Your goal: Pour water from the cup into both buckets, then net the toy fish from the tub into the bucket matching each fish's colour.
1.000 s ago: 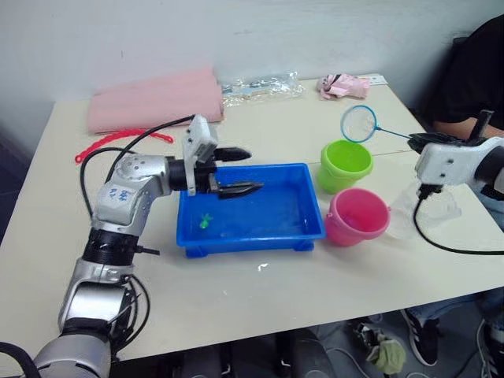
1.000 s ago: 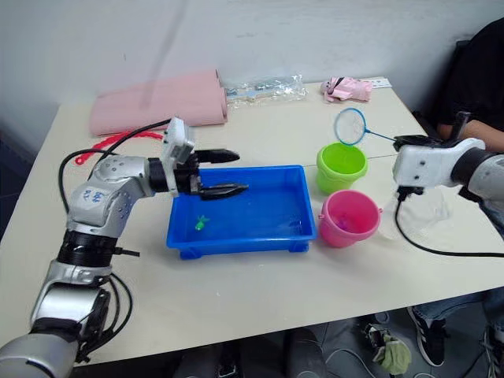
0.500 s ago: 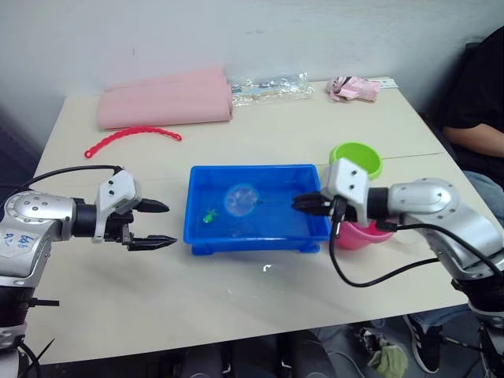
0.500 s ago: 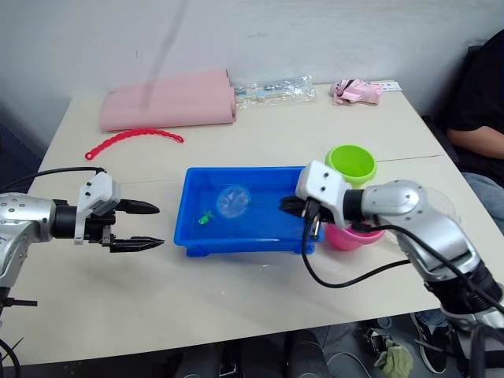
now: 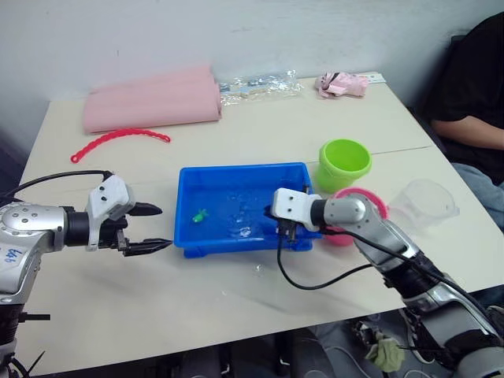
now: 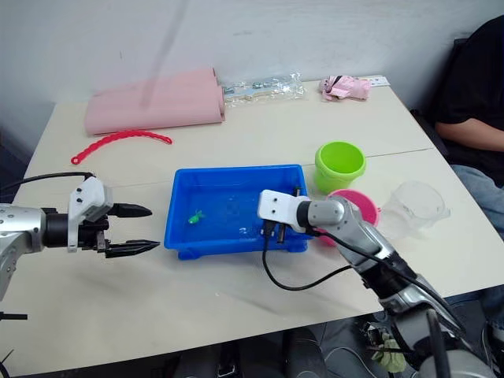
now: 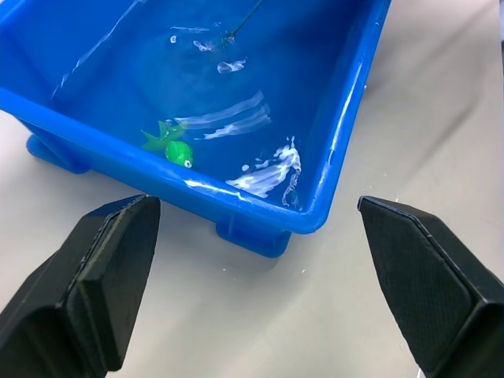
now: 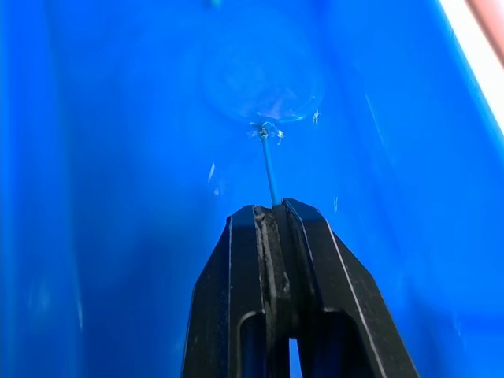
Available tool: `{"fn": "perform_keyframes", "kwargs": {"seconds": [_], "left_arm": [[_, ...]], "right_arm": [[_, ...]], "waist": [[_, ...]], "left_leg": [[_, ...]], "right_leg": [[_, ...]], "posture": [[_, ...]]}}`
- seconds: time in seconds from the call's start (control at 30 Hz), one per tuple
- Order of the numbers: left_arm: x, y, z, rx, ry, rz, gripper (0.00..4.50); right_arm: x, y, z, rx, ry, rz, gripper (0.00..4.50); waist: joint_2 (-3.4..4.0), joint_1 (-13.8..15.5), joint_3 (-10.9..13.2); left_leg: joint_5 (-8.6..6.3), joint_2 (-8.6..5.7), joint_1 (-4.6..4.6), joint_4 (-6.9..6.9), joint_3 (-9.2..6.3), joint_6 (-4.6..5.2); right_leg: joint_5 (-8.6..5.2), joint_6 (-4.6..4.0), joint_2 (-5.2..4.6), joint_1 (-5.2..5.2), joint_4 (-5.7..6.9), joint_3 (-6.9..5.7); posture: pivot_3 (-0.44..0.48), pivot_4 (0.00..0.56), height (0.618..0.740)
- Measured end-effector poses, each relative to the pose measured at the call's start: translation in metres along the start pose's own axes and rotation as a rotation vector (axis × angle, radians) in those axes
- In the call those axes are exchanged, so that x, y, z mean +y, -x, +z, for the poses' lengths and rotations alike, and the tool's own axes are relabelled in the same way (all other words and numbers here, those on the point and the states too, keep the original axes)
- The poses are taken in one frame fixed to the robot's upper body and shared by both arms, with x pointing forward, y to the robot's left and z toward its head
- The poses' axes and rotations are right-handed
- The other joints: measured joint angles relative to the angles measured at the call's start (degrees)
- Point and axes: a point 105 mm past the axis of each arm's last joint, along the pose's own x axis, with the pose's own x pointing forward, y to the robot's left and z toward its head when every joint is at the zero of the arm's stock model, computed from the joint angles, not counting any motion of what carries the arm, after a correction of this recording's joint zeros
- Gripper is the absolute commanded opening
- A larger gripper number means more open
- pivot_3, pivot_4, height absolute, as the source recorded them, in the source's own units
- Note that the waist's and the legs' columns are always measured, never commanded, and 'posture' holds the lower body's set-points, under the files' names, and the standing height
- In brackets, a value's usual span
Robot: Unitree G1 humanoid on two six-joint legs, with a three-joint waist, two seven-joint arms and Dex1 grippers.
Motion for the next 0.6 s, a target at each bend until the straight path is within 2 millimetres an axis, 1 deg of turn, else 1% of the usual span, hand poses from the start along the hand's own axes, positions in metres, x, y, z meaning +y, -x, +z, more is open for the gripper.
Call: {"fn": "perform_keyframes", "kwargs": {"seconds": [0.13, 0.23, 0.33, 0.43, 0.5, 0.6], "left_arm": [[0.002, 0.001, 0.002, -0.006, -0.002, 0.005, 4.4], [0.005, 0.002, 0.004, -0.013, -0.004, 0.014, 4.4], [0.017, 0.005, 0.01, -0.038, -0.003, 0.043, 4.4], [0.025, 0.009, 0.022, -0.067, -0.021, 0.063, 4.4], [0.029, 0.008, 0.029, -0.092, -0.027, 0.065, 4.4], [0.03, -0.004, 0.051, -0.205, -0.007, 0.014, 4.4]], "right_arm": [[0.011, -0.015, 0.017, -0.07, -0.072, 0.047, 0.0], [0.011, -0.014, 0.023, -0.098, -0.162, 0.06, 0.0], [0.003, -0.001, 0.029, -0.136, -0.327, 0.047, 0.0], [-0.005, 0.012, 0.034, -0.161, -0.406, 0.03, 0.0], [-0.006, 0.022, 0.034, -0.163, -0.448, 0.026, 0.0], [-0.009, 0.044, 0.03, -0.148, -0.507, 0.005, 0.0]], "waist": [[0.0, 0.0, 0.0], [0.0, 0.3, 0.0], [0.0, 0.5, 0.0], [0.0, 0.3, 0.0], [0.0, 0.3, 0.0], [-0.01, 0.7, 0.0]], "left_leg": [[-0.01, -0.02, -0.01, 0.0, 0.0, -0.01], [-0.01, -0.02, -0.03, 0.01, -0.02, -0.01], [-0.01, -0.02, -0.08, 0.05, -0.07, -0.01], [-0.02, -0.08, -0.08, 0.03, -0.07, -0.02], [-0.03, -0.07, -0.09, 0.01, -0.07, -0.05], [-0.03, -0.1, -0.19, 0.07, -0.11, -0.05]], "right_leg": [[0.0, 0.0, 0.01, 0.0, 0.0, 0.0], [0.0, 0.0, 0.0, 0.0, 0.0, -0.01], [0.0, 0.0, 0.01, 0.0, 0.02, -0.03], [0.0, 0.0, 0.03, -0.01, 0.0, -0.03], [0.0, 0.0, 0.08, -0.03, -0.02, -0.03], [0.0, -0.01, 0.09, -0.03, -0.03, -0.07]], "posture": [[0.0, 0.15, 0.738], [0.0, 0.15, 0.738], [0.0, 0.15, 0.738], [0.0, 0.15, 0.738], [0.0, 0.15, 0.738], [0.0, 0.15, 0.738]]}}
